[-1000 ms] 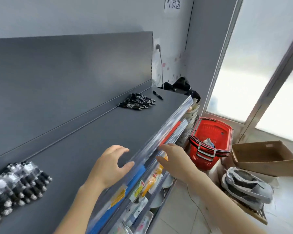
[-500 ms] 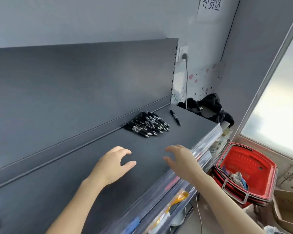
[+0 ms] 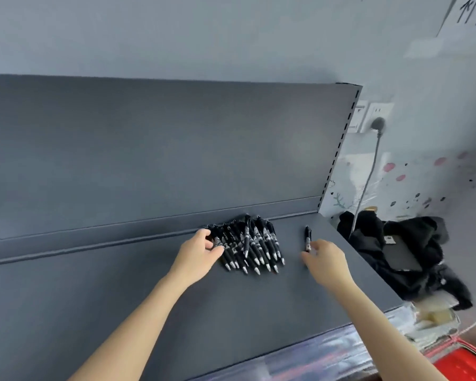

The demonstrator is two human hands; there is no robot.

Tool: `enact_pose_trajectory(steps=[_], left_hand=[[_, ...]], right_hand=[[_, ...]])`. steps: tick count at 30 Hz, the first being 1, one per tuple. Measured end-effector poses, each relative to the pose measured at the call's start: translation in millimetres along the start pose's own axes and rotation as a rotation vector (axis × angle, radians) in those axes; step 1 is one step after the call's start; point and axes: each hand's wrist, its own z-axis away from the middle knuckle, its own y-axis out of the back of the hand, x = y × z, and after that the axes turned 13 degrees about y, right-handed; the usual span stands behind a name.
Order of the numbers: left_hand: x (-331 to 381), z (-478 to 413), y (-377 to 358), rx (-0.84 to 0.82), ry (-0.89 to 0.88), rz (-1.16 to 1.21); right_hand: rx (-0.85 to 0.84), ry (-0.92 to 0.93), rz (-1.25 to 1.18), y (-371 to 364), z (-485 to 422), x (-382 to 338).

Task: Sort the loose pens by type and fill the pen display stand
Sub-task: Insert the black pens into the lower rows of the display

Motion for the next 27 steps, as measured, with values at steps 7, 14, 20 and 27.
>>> enact_pose_trajectory(steps=[7, 14, 20, 27], left_hand=[[12, -17, -14, 0.076, 0.216, 0.136], [32, -29, -24, 0.090, 0.305, 0.133], [50, -41, -35, 0.057, 0.415, -0.052], [54, -56, -39, 0.083, 0.447, -0.086]], right_hand=[[-0.017, 0.037, 0.017, -15, -58, 21], [-0.115, 0.099, -0.005, -30, -80, -1], [-0.249, 0.109, 0.024, -36, -88, -23], [-0.272, 0.056, 0.002, -42, -88, -34]])
